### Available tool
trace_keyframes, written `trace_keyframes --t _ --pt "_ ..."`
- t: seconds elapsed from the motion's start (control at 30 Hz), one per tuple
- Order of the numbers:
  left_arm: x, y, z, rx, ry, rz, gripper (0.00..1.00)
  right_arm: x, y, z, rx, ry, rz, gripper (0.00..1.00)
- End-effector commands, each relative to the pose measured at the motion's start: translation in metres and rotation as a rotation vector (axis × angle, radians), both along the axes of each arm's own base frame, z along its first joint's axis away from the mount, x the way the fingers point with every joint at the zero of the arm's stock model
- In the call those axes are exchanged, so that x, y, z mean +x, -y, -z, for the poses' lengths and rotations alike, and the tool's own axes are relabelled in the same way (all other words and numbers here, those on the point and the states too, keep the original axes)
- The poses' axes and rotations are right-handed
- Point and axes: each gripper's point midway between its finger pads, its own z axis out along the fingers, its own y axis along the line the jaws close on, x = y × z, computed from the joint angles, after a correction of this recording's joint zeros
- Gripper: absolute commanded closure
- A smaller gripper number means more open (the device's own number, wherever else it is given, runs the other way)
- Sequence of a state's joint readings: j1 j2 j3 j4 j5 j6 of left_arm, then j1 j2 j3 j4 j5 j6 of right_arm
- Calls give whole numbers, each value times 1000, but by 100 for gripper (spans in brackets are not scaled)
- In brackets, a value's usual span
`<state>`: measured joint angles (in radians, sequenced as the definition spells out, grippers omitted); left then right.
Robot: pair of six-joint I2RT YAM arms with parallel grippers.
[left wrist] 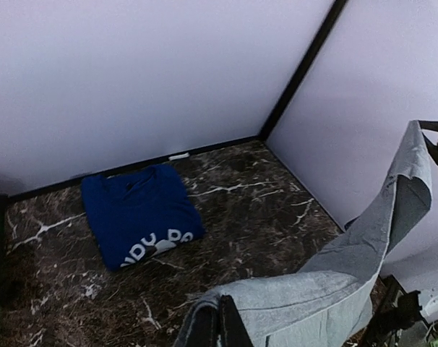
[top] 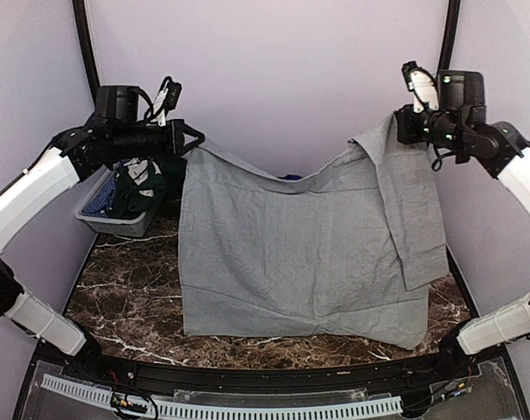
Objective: Fold and stack the mixed laundry pile
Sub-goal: Flatten out the crumpled shirt at the center of the board.
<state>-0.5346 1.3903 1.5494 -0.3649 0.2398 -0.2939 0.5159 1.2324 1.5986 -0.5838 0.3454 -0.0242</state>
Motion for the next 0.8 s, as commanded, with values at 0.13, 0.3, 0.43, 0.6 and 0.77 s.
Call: trace_keyframes --t 0.13,0.3,0.43,0.6,0.77 --pt "147 -44 98 -71 -143 -258 100 173 -36 101 7 -158 20 100" --pt "216 -58 160 37 -233 -352 77 238 -50 145 -13 -303 50 26" --pt "232 -76 164 93 -276 -440 40 244 -43 145 -2 -339 69 2" --pt "205 -71 136 83 -225 -378 25 208 -24 128 124 -389 23 1" --pt "127 -48 146 103 -239 -217 23 113 -41 153 226 -502 -181 5"
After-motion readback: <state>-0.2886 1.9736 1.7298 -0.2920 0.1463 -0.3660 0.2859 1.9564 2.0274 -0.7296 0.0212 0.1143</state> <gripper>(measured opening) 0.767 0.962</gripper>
